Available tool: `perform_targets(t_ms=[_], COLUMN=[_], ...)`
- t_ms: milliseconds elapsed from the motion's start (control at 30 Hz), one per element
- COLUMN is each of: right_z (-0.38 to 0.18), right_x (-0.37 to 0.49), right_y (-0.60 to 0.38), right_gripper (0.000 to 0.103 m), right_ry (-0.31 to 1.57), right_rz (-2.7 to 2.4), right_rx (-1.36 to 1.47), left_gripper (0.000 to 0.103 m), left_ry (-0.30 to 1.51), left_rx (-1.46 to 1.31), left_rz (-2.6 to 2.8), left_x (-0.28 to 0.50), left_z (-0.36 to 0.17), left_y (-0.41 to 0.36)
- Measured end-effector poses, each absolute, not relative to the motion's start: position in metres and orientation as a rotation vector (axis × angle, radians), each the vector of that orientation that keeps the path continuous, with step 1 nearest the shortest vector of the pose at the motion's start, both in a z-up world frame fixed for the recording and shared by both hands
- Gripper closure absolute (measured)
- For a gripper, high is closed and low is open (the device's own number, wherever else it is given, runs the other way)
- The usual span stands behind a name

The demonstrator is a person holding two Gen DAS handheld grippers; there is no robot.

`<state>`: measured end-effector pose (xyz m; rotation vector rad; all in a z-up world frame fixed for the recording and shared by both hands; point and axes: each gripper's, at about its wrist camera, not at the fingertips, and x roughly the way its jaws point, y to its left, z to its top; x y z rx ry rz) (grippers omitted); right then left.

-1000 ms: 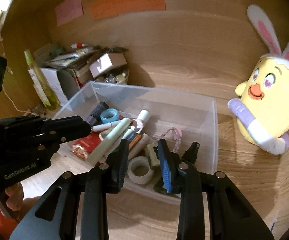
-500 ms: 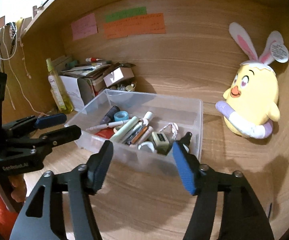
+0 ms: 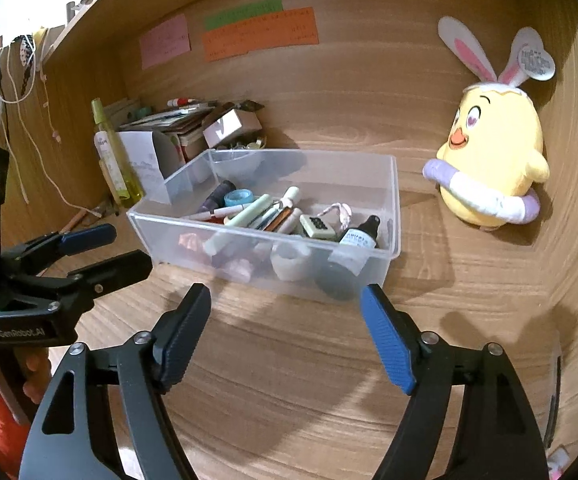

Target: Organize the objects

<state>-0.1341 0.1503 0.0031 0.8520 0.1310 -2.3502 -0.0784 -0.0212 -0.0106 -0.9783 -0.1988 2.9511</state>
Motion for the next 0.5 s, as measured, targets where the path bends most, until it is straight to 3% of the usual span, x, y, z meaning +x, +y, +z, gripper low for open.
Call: perform_targets(t_ms=[500], right_z=[0.0048], right_x=[-0.1336], right_y=[0.1545], right_gripper=[0.028], right_ry=[0.112], right_rz=[-2.348], right_rx=[0.852], left_gripper=[0.012], left_ry=[-0.198], left_rx=[-0.994], left_rz=[2.961], left_x=[-0.0794], left_z=[-0.0177], left_y=[-0.0178])
